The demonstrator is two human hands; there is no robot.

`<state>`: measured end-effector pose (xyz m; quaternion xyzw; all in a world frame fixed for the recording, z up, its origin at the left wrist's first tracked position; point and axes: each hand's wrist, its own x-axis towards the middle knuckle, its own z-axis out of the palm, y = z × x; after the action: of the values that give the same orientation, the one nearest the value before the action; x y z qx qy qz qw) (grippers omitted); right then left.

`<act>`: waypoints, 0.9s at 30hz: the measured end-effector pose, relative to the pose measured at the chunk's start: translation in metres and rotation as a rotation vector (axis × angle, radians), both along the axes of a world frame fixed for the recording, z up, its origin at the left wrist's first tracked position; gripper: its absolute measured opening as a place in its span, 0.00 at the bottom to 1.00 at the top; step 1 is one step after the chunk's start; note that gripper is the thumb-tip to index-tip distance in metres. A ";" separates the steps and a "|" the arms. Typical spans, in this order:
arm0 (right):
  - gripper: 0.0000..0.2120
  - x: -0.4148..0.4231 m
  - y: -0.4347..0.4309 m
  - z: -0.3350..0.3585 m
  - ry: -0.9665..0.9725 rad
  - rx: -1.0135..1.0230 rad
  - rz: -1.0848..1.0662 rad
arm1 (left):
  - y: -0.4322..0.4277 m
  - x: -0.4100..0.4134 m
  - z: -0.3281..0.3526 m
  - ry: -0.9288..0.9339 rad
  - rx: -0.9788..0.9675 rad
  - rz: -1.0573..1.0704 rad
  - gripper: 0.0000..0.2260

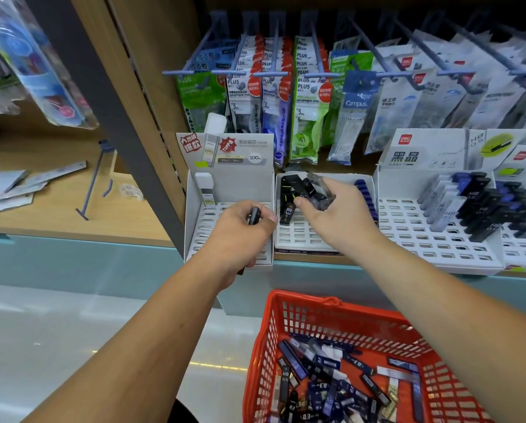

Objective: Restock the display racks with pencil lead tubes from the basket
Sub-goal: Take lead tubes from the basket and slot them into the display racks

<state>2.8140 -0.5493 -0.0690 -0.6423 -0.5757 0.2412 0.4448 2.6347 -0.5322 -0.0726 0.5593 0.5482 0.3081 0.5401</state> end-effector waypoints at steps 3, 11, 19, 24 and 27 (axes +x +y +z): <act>0.11 -0.001 0.002 0.003 -0.074 0.000 0.045 | 0.001 -0.001 -0.001 0.006 0.000 0.012 0.04; 0.10 -0.005 0.001 -0.007 -0.123 -0.073 0.046 | 0.001 -0.002 0.000 0.003 0.004 0.038 0.04; 0.12 -0.009 -0.006 0.004 0.095 -0.133 -0.006 | 0.000 -0.001 0.004 -0.040 0.021 0.084 0.05; 0.11 0.006 -0.020 0.023 0.351 -0.319 0.060 | -0.005 0.005 0.015 -0.208 0.134 0.082 0.07; 0.11 0.010 -0.033 0.032 0.358 -0.409 0.218 | -0.009 0.009 0.018 -0.240 0.156 0.033 0.04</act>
<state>2.8237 -0.5823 -0.0373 -0.6004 -0.4931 0.5080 0.3720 2.6441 -0.5414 -0.0550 0.5497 0.4629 0.4234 0.5516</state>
